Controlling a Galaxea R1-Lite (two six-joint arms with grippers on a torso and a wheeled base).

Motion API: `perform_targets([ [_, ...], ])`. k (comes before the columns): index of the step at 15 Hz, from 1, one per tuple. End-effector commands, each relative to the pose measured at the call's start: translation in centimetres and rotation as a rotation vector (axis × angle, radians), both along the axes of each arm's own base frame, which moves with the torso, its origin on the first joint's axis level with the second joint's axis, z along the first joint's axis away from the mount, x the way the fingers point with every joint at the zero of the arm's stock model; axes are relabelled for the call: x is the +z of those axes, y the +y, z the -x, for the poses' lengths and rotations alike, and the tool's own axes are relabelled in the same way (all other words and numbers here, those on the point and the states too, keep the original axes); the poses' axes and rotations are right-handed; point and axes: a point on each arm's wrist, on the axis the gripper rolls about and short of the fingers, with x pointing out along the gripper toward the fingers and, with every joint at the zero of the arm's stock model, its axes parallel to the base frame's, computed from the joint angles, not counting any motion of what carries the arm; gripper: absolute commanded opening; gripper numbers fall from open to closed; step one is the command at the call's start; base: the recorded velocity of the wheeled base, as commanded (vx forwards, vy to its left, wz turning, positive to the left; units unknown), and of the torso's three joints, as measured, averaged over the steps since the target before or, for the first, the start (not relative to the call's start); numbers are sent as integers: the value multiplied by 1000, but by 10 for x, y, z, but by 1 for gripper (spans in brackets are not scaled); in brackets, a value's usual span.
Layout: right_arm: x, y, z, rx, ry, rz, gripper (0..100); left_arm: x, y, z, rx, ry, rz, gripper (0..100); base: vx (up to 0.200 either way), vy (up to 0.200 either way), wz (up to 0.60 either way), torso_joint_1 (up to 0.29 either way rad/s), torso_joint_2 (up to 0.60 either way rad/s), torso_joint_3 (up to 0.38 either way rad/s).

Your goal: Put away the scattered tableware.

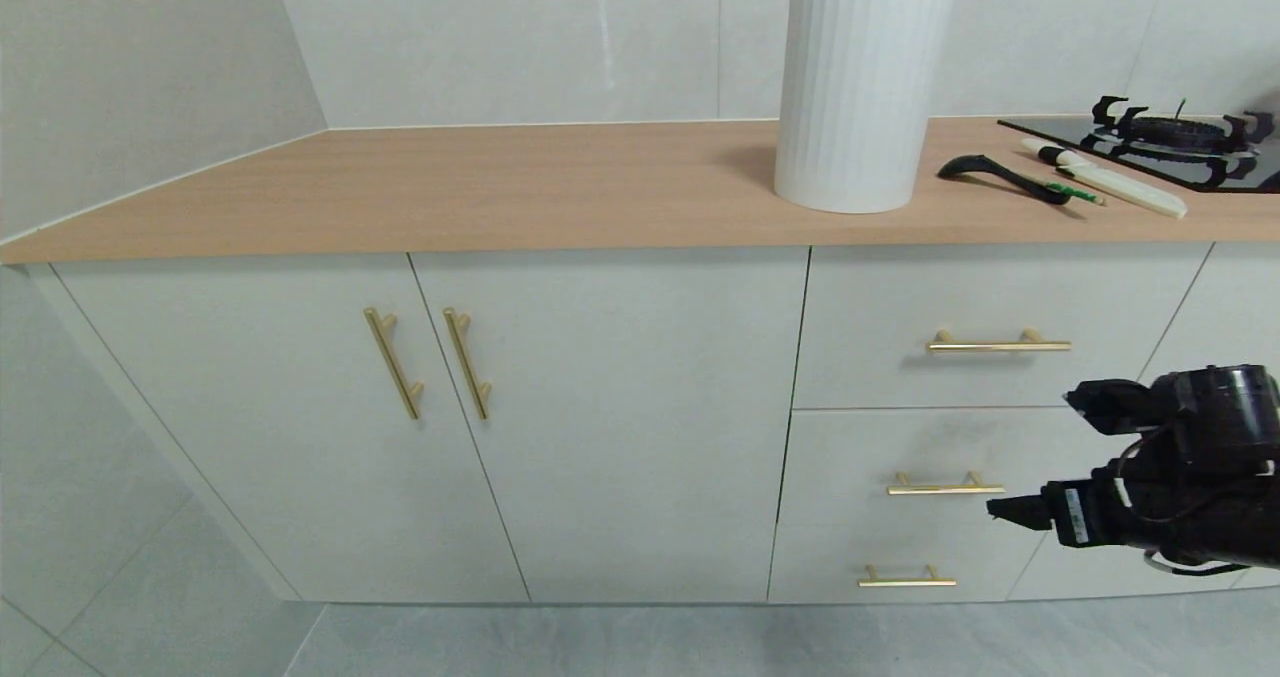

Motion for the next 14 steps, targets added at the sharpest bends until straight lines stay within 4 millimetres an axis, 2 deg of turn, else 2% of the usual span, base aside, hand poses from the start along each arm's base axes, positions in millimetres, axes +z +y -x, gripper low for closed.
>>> perform_targets([
  [1, -58, 2, -38, -4, 63, 17, 100, 0, 0, 0, 1, 1, 0, 100, 0, 0, 0, 0, 0, 0],
  [3, -66, 0, -52, -59, -17, 66, 100, 0, 0, 0, 1, 1, 0, 100, 0, 0, 0, 0, 0, 0],
  [7, -84, -1, -68, -81, -48, 76, 100, 0, 0, 0, 1, 1, 0, 100, 0, 0, 0, 0, 0, 0],
  [14, -111, 6, -86, -128, -168, 104, 100, 0, 0, 0, 1, 1, 0, 100, 0, 0, 0, 0, 0, 0],
])
